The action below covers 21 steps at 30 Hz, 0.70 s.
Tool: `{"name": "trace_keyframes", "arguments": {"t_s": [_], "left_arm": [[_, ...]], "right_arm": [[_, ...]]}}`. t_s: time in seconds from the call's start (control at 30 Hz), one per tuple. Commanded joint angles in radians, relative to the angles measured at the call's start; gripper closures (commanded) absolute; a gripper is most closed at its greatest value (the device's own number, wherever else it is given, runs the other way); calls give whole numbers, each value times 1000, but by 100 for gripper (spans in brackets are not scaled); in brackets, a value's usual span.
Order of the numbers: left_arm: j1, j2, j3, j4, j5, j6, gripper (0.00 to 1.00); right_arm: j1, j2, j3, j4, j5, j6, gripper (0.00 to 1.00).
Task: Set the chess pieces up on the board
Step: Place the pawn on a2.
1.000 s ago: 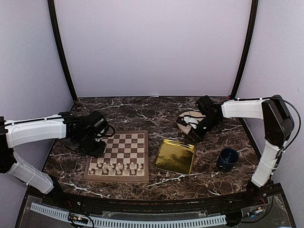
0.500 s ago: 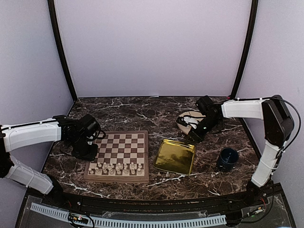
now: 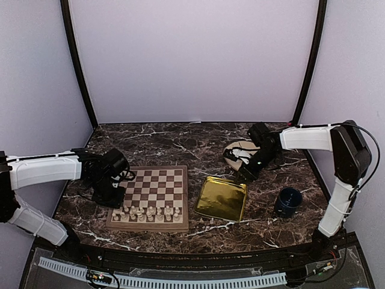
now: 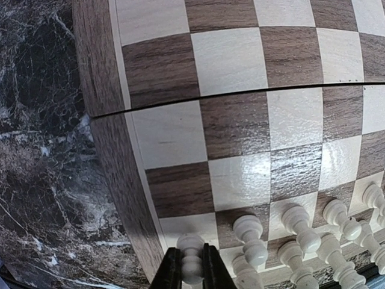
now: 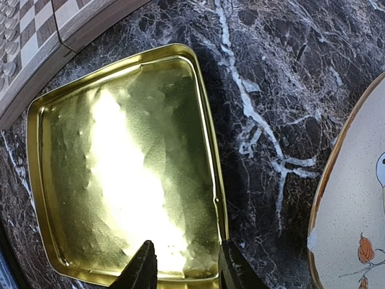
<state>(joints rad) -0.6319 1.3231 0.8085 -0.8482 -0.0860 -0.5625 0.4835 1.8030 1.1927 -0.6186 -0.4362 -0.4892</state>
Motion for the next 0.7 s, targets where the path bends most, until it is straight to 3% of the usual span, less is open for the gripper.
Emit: {"name": "trace_keyframes", "arguments": {"t_s": [0.0,0.3,0.5,0.67], "left_arm": [[6,-7,-15,-35,12,-13,92],[5,39,-18,-38,17,-12,92],[5,40,-15,-38,3,-14,77],[5,10,-13,-45,-14,-24,73]], "right_arm": [[0,11,20,-7,-15,-8,64],[3,12,21,-10,-14,-8,64],[3,9,21,-11,-16,-10,64],[2,4,21,-13,-19,-12,64]]}}
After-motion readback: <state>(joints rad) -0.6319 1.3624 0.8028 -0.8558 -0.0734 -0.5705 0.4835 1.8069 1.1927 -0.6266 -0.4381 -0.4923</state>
